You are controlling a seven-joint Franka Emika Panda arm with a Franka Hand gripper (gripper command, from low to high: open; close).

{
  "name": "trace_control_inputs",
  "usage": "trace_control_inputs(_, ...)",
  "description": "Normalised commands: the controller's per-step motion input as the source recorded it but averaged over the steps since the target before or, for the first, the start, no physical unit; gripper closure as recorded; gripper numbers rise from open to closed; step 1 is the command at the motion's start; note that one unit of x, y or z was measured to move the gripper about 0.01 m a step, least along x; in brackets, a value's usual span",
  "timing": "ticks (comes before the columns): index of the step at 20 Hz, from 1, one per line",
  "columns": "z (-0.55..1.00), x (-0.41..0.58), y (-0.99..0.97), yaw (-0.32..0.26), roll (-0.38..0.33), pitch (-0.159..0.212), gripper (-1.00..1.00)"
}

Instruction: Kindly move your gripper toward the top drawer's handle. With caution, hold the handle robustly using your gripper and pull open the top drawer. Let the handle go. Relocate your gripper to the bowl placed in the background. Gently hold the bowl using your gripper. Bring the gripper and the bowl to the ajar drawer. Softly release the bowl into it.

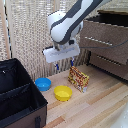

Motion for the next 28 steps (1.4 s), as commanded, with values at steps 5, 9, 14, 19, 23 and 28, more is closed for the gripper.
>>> trace_control_inputs(5,-0.08,0.823,0.28,-0.113,0.001,0.039,-1.00)
trace_control_inputs(9,-0.14,0.799,0.27,-0.117,0.009,0.054,-1.00)
trace_control_inputs(14,-0.34,0.706,0.23,-0.132,0.001,0.078,-1.00)
trace_control_inputs(19,-0.50,0.497,0.27,-0.108,0.000,0.074,-1.00)
trace_control_inputs(23,-0.51,0.110,0.29,-0.036,-0.065,0.070,-1.00)
trace_control_inputs(28,-0.61,0.000,0.10,0.022,-0.193,0.070,-1.00)
